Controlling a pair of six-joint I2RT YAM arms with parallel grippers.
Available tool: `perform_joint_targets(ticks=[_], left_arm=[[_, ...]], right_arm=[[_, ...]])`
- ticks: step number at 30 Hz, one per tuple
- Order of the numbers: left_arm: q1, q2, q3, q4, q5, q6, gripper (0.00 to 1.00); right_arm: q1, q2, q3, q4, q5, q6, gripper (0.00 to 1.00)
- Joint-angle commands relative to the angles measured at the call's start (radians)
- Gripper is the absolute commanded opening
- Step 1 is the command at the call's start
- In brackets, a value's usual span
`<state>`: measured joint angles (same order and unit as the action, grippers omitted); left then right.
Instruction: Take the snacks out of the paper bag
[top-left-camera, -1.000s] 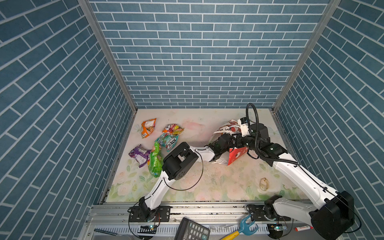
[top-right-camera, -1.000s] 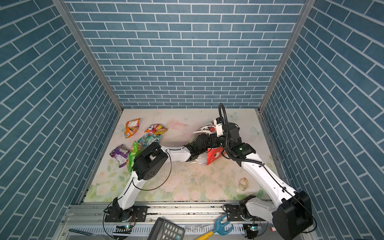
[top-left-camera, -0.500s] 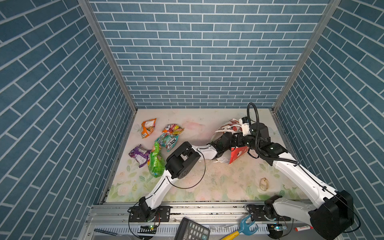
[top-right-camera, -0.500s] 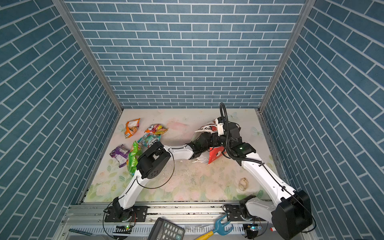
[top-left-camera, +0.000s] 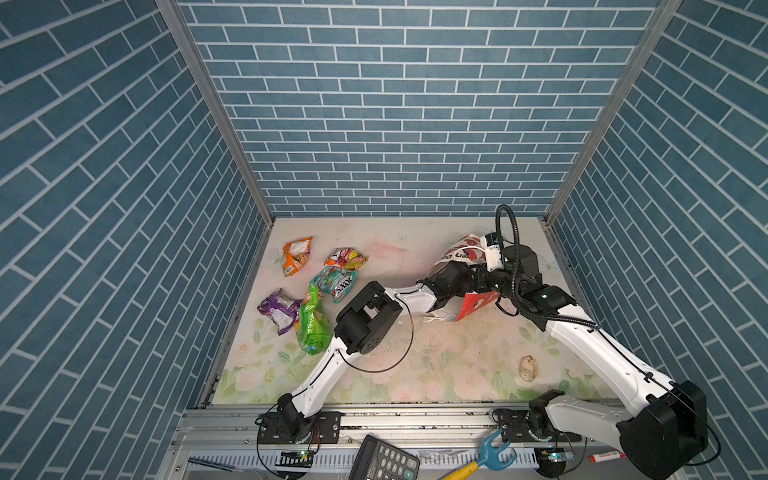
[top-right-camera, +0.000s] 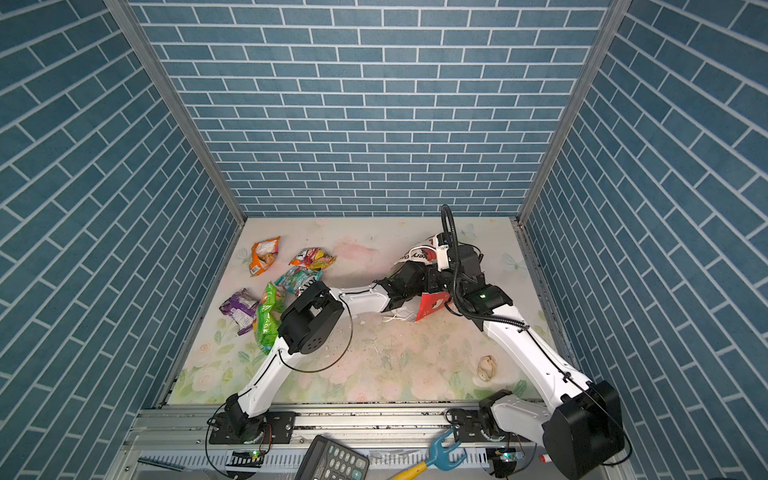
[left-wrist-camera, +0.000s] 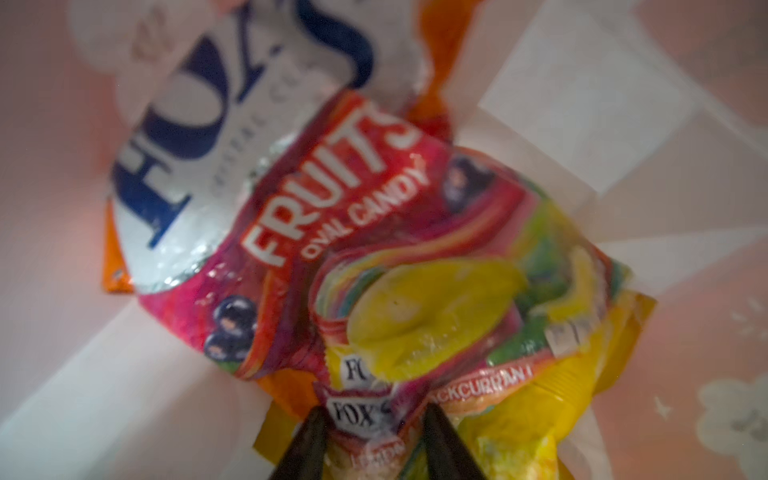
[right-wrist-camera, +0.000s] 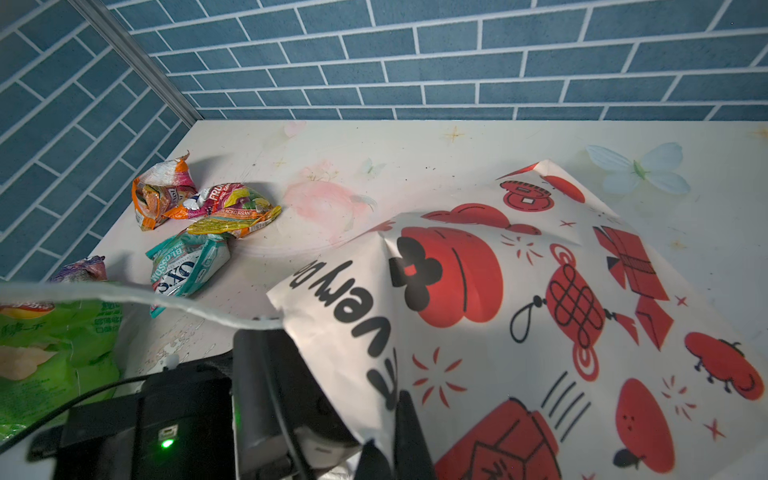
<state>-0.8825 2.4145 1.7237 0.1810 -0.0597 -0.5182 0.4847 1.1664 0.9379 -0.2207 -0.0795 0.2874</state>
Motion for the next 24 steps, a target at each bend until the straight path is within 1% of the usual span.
perform_joint_targets(ticks=[1, 3, 4, 5, 7, 8, 15, 20, 24], left_arm=[[0.004, 0.033, -0.012, -0.109, -0.026, 0.004, 0.32], [0.004, 0.025, -0.019, -0.104, -0.03, 0.009, 0.27], [0.004, 0.021, -0.025, -0.1, -0.03, 0.014, 0.22], [0.004, 0.016, -0.029, -0.098, -0.03, 0.016, 0.13], [0.004, 0.007, -0.035, -0.098, -0.03, 0.025, 0.03], [0.004, 0.0, -0.039, -0.1, -0.033, 0.03, 0.0], [0.004, -0.071, -0.111, -0.056, -0.055, 0.057, 0.0], [0.004, -0.131, -0.163, -0.023, -0.051, 0.076, 0.0], [0.004, -0.178, -0.211, 0.007, -0.048, 0.084, 0.0]], right_arm=[[0.031, -0.022, 0.02, 0.011, -0.12, 0.002, 0.0], [0.032, -0.022, 0.021, 0.008, -0.119, 0.002, 0.0], [0.032, -0.02, 0.021, 0.007, -0.118, 0.001, 0.0], [0.031, -0.02, 0.022, 0.006, -0.118, 0.001, 0.0], [0.031, -0.019, 0.021, 0.002, -0.116, -0.001, 0.0], [0.031, -0.018, 0.02, 0.0, -0.114, -0.003, 0.0], [0.03, -0.022, 0.013, -0.029, -0.086, -0.015, 0.0], [0.031, -0.018, 0.003, -0.036, -0.053, -0.025, 0.0], [0.031, -0.01, 0.003, -0.037, -0.053, -0.024, 0.0]])
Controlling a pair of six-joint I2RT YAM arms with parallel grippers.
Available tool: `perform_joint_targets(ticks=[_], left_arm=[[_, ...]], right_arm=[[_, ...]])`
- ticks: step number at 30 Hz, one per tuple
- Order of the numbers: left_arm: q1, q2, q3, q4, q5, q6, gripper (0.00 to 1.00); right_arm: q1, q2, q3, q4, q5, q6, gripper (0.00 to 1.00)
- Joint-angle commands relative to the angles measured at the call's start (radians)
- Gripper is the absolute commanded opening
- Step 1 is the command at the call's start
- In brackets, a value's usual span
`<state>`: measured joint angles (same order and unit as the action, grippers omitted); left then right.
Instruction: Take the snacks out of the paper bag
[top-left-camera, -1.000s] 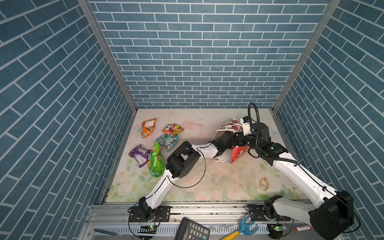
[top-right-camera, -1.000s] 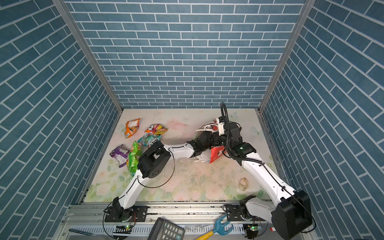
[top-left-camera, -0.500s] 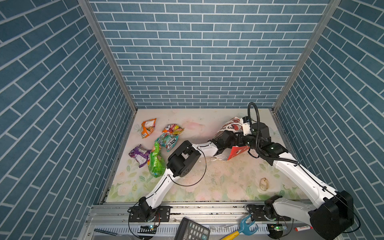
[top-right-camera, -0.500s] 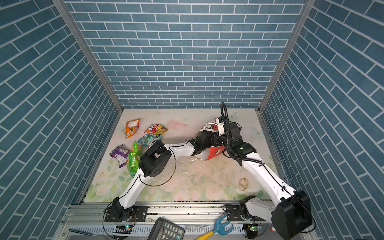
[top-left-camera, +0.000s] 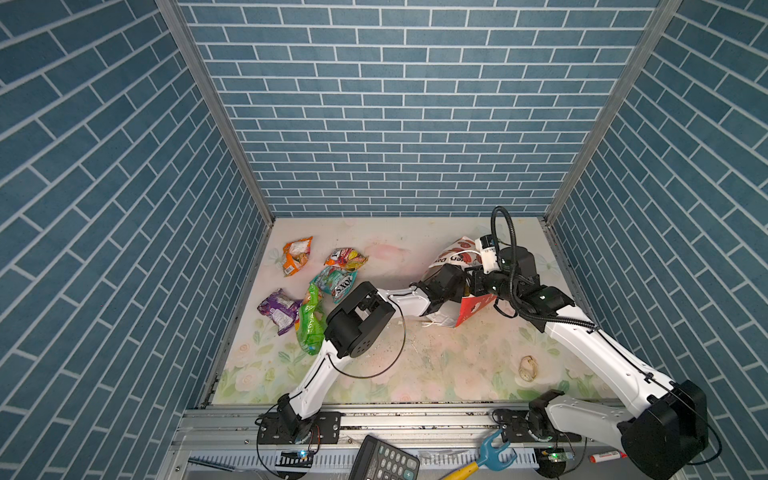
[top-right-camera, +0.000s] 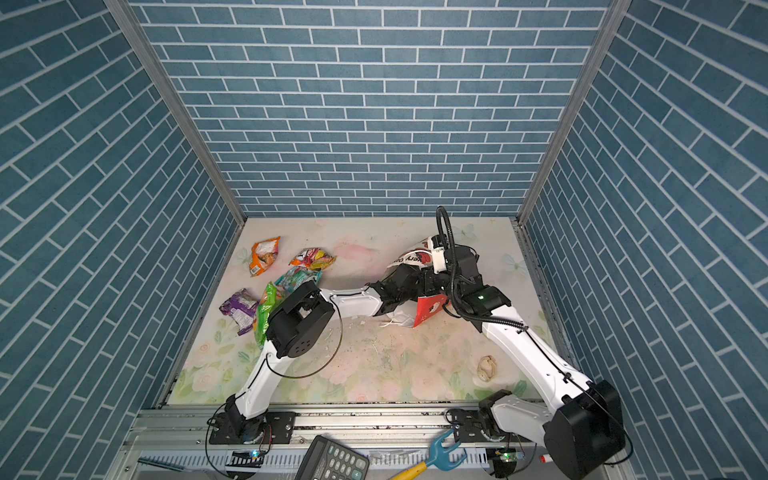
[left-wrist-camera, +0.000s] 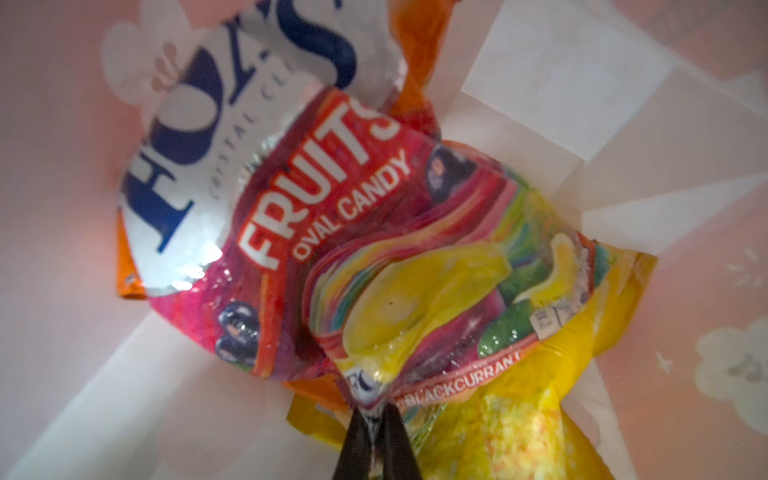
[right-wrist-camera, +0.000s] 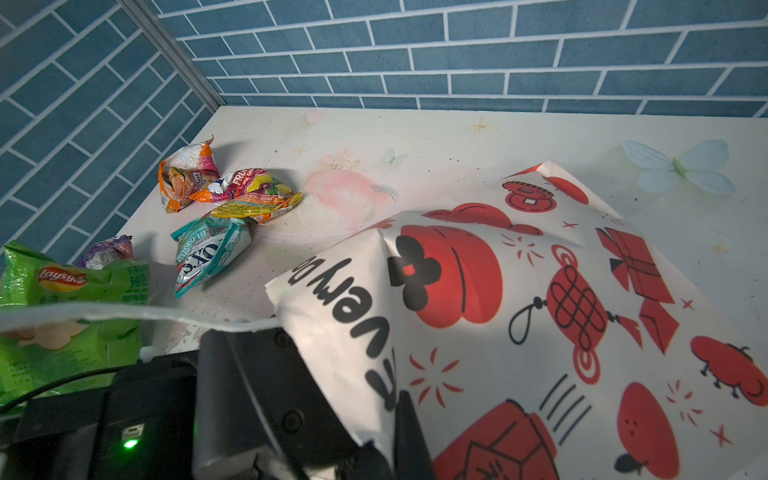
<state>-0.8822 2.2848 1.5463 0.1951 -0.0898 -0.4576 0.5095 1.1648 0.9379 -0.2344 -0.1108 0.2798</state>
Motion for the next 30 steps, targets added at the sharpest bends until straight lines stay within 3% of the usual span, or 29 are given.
perform_joint_targets(ticks=[1, 30], left_arm=[[0.003, -0.061, -0.044, 0.001, -0.018, 0.025, 0.0], [-0.007, -0.322, -0.267, 0.049, 0.05, 0.014, 0.0]], right_arm=[[0.006, -0.007, 0.004, -0.023, -0.02, -0.016, 0.0], [0.006, 0.019, 0.007, -0.019, 0.123, 0.006, 0.0]])
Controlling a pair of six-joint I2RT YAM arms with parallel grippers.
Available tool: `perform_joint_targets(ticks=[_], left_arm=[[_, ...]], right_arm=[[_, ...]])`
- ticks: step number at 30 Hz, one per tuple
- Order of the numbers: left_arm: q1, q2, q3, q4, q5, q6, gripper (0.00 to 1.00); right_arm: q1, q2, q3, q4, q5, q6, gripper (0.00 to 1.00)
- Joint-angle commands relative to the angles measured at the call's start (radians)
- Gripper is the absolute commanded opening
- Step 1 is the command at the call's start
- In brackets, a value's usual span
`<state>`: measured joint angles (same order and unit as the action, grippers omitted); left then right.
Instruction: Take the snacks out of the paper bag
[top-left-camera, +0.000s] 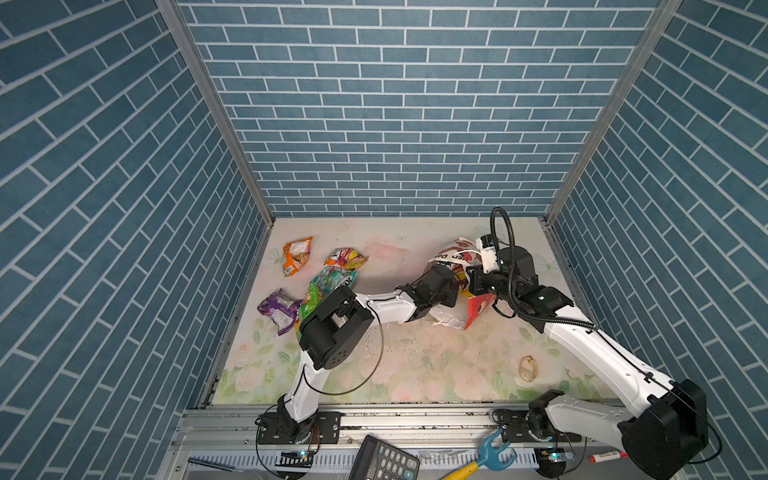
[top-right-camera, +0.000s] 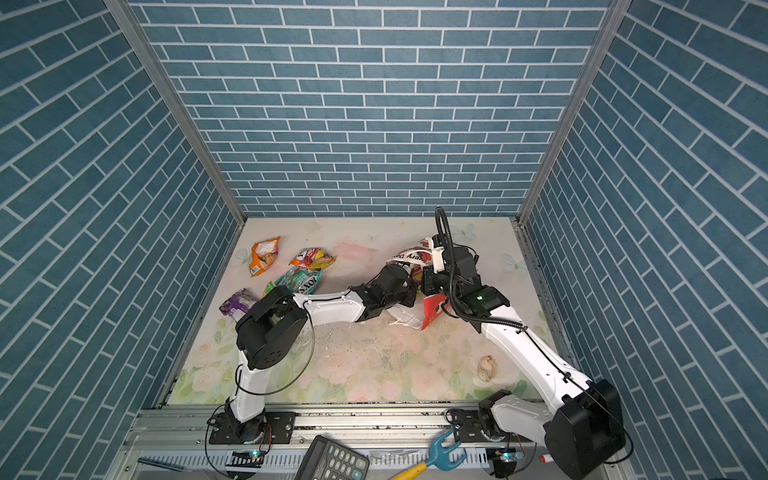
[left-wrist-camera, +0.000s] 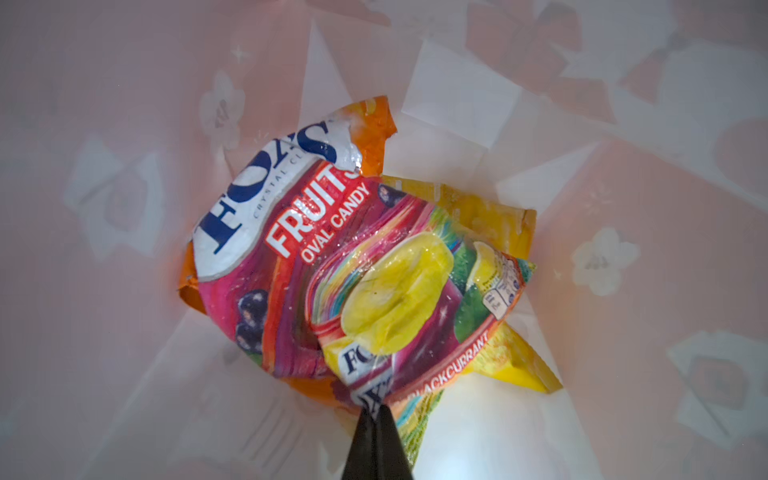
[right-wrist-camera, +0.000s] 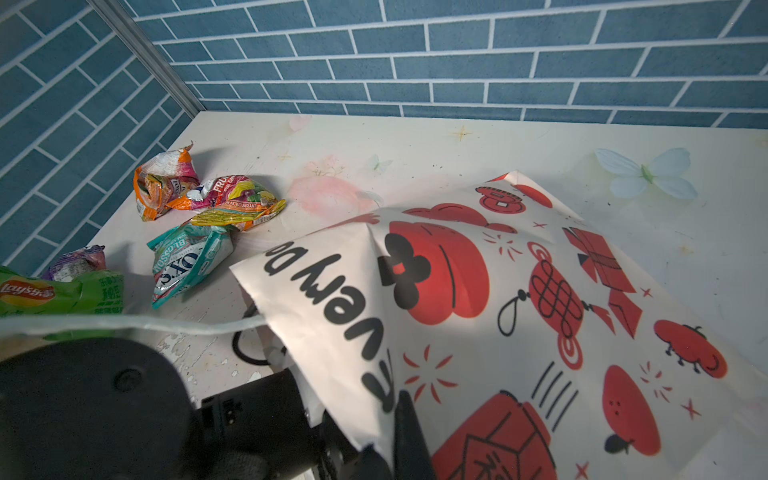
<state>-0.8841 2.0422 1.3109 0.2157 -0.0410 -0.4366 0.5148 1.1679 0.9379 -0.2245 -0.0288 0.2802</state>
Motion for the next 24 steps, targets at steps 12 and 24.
perform_joint_targets(ticks=[12, 24], left_arm=[[-0.009, -0.154, -0.115, -0.028, -0.046, -0.024, 0.0], [-0.009, -0.089, -0.088, -0.019, -0.056, 0.019, 0.81]], right_arm=[[0.001, 0.014, 0.007, -0.04, 0.044, 0.016, 0.0], [0.001, 0.013, -0.001, -0.028, 0.018, 0.035, 0.0]])
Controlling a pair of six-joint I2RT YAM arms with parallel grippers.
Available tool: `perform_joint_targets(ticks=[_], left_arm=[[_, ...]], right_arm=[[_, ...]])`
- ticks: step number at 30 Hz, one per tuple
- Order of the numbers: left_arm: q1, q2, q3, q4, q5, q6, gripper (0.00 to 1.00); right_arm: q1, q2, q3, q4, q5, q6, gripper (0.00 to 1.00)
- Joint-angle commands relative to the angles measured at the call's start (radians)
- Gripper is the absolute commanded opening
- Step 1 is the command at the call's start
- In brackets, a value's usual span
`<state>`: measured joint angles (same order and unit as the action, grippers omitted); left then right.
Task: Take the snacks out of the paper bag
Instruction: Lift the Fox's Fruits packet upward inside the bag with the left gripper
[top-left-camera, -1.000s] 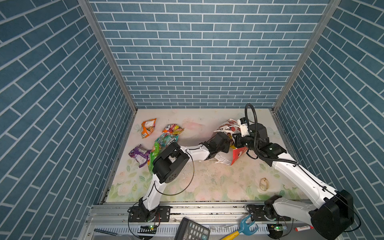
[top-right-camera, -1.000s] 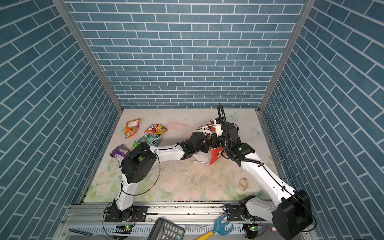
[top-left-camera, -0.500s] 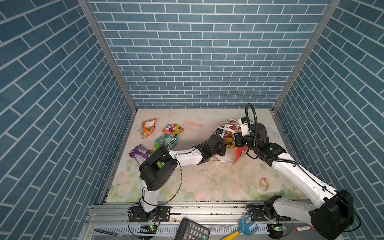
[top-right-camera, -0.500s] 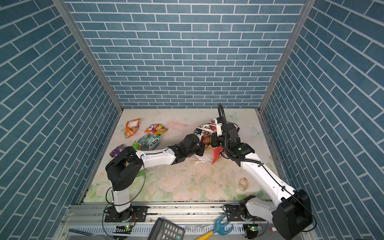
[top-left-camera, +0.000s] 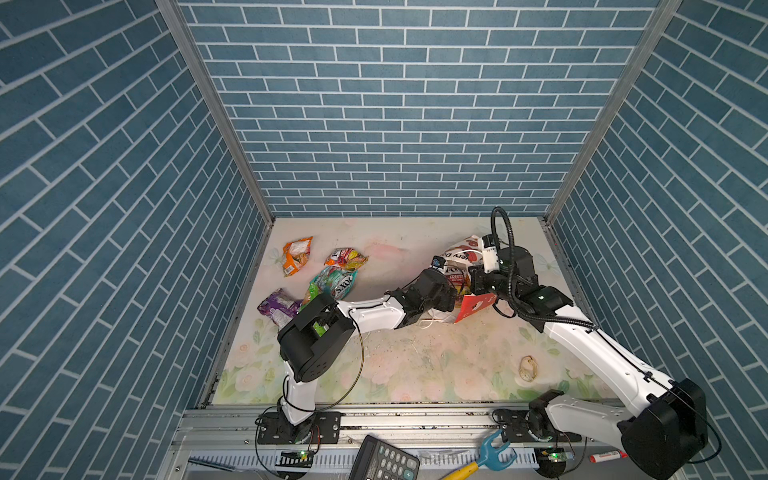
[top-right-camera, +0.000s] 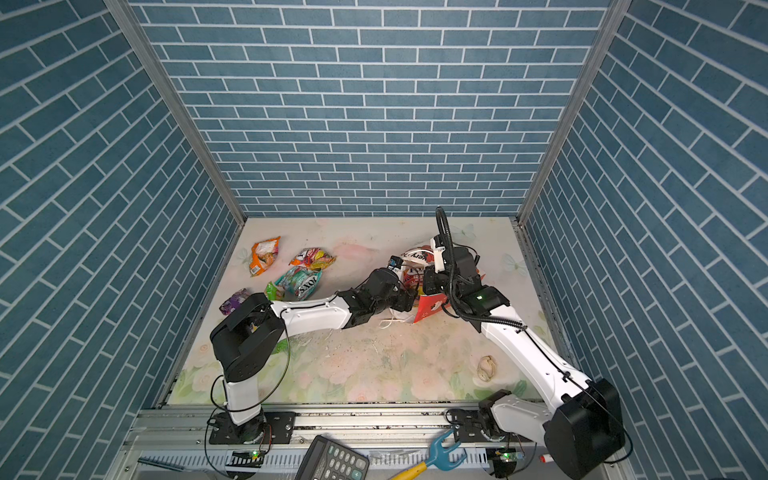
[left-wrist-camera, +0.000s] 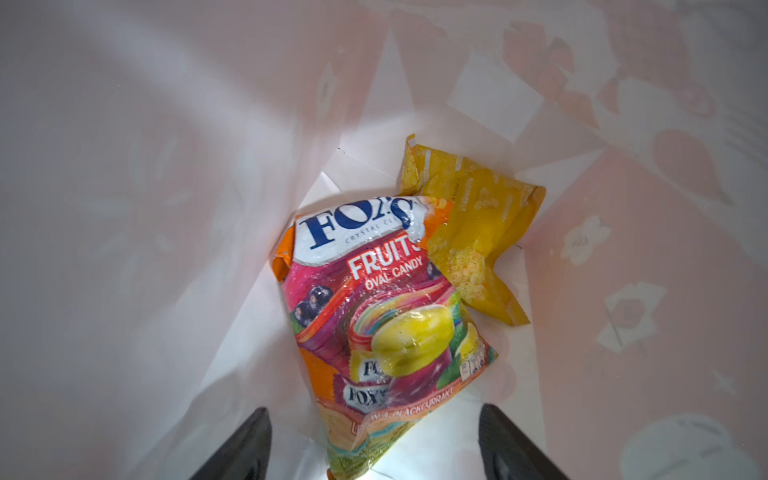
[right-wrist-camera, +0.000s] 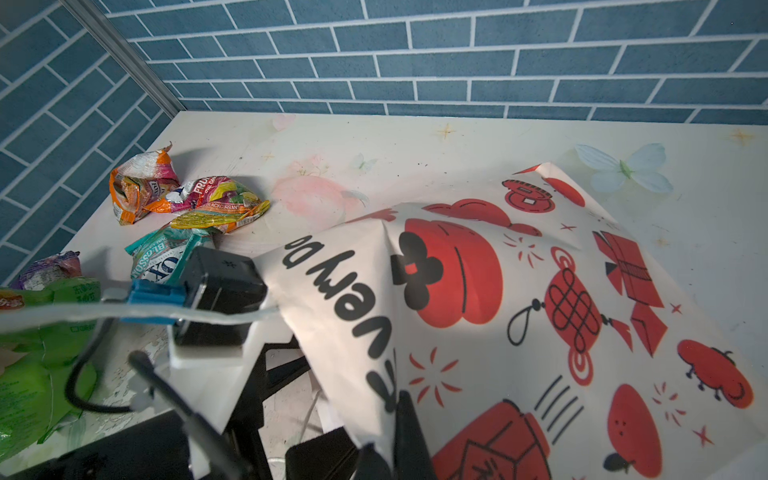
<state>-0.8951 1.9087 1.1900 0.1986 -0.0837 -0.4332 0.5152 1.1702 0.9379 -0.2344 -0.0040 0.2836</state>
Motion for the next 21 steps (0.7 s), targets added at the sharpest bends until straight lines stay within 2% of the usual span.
perform_joint_targets(ticks=[1, 7, 12, 14, 21], left_arm=[[0.002, 0.06, 0.049, -0.011, -0.009, 0.017, 0.81], [0.002, 0.166, 0.137, -0.047, 0.018, 0.004, 0.87], [0.002, 0.227, 0.18, -0.063, 0.027, 0.0, 0.87], [0.004, 0.25, 0.196, -0.07, 0.037, -0.004, 0.81], [0.013, 0.283, 0.223, -0.08, 0.069, -0.034, 0.39]], right_arm=[[0.0, 0.012, -0.002, -0.014, -0.011, 0.031, 0.0], [0.0, 0.029, -0.001, 0.006, -0.037, 0.037, 0.0], [0.0, 0.038, -0.002, 0.019, -0.05, 0.032, 0.0], [0.0, 0.041, -0.001, 0.021, -0.051, 0.031, 0.0], [0.0, 0.041, 0.0, 0.024, -0.052, 0.03, 0.0]])
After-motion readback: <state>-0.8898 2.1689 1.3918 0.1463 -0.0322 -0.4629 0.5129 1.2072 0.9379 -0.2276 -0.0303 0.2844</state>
